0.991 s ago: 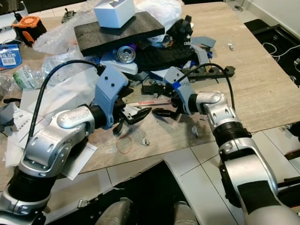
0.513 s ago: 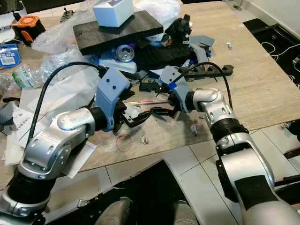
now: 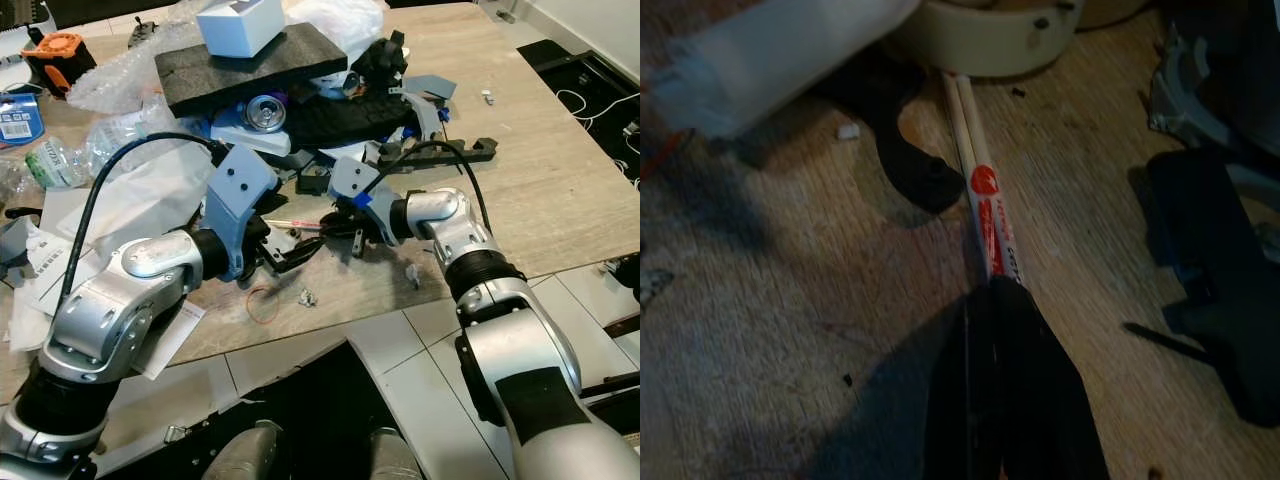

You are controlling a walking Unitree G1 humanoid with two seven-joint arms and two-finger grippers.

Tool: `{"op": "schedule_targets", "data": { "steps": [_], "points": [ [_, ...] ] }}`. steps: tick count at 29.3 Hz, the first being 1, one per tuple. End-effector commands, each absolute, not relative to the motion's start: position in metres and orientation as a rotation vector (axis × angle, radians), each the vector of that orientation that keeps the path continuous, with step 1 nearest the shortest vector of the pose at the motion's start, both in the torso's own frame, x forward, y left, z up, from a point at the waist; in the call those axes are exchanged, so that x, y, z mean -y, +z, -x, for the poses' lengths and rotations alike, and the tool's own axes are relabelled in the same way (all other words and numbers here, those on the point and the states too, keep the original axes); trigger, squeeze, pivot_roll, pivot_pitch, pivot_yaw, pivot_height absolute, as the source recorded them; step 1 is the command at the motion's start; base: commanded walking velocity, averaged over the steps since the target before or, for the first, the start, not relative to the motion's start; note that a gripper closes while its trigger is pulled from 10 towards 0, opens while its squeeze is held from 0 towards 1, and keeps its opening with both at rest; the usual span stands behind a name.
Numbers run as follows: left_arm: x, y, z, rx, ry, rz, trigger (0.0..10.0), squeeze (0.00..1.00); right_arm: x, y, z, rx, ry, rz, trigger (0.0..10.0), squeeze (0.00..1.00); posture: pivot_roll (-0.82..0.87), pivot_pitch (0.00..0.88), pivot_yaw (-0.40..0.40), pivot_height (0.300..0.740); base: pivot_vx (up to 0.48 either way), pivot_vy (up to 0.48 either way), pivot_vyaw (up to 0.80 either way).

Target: Picking trash to rubbish bin

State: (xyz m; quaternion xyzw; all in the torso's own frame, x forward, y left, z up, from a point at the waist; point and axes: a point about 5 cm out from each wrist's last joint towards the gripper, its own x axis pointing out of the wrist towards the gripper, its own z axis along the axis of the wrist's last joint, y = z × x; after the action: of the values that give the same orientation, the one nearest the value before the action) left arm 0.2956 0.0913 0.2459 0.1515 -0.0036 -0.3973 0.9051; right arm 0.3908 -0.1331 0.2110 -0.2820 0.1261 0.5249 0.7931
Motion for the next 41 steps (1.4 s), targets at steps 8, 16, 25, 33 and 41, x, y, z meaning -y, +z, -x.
{"op": "schedule_targets", "data": {
  "steps": [8,16,25,33,41],
  "points": [
    [-0.087,0.242,-0.294,-0.005,-0.839,-0.330,10.0,0.00,0.151,0.186,-0.383,-0.434,1.156,0.612,0.0,0.00,0.07,0.340,0.019,0.740,0.000,0.000,0.00],
    [-0.088,0.245,-0.295,0.010,-0.825,-0.320,10.0,0.00,0.168,0.208,-0.378,-0.399,1.242,0.448,0.0,0.00,0.07,0.332,0.012,0.740,0.000,0.000,0.00],
    [-0.085,0.242,-0.295,0.008,-0.842,-0.307,10.0,0.00,0.192,0.264,-0.355,-0.221,1.371,0.247,0.0,0.00,0.06,0.331,0.022,0.740,0.000,0.000,0.00],
    [-0.085,0.246,-0.300,0.030,-0.801,-0.317,10.0,0.00,0.167,0.232,-0.383,-0.120,1.120,0.198,10.0,1.00,0.06,0.320,0.023,0.740,0.000,0.000,0.00],
    [-0.087,0.249,-0.301,0.042,-0.774,-0.305,10.0,0.00,0.155,0.211,-0.379,-0.128,1.110,0.223,10.0,1.00,0.09,0.324,0.012,0.740,0.000,0.000,0.00]
  ]
}}
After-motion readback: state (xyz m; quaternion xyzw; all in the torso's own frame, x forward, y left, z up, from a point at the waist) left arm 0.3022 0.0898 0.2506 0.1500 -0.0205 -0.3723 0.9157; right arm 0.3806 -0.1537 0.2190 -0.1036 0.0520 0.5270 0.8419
